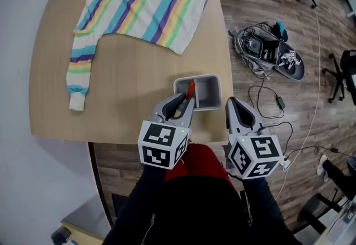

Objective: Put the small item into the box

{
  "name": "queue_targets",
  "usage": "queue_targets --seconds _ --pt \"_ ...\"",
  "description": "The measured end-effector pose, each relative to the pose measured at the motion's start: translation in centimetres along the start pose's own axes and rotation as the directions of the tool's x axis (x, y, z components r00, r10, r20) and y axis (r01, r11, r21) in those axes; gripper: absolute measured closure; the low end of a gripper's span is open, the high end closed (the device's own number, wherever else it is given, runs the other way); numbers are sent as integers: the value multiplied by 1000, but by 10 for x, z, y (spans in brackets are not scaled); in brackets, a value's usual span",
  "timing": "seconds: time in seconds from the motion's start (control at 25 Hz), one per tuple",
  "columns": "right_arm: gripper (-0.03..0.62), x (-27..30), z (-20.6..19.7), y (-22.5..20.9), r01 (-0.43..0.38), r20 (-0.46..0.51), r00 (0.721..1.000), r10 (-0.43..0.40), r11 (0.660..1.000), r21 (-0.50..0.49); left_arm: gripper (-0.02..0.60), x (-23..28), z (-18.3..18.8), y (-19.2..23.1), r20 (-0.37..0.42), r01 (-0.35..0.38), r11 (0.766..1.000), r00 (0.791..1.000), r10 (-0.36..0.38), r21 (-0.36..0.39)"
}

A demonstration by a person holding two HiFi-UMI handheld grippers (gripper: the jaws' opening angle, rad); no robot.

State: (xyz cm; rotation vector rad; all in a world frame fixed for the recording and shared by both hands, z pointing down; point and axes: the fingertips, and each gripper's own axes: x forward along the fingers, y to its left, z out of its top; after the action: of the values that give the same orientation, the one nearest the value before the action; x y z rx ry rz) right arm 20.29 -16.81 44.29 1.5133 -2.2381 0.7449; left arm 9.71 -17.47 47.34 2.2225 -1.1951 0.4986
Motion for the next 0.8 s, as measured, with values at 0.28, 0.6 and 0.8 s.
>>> queue_targets --seconds 0.28,0.6,0.8 --pt "586 -5 -3 2 -1 -6 1000 1 1000 -1 505 4 0 -3 -30 -5 1000 1000 6 24" --pt "586 -11 0 3 8 6 1000 -8 1000 -6 491 2 0 -3 -26 -2 1000 1000 3 22" --pt "586 -16 2 4 13 17 1000 -13 1000 -11 491 -1 4 -3 -13 -1 1000 1000 2 23"
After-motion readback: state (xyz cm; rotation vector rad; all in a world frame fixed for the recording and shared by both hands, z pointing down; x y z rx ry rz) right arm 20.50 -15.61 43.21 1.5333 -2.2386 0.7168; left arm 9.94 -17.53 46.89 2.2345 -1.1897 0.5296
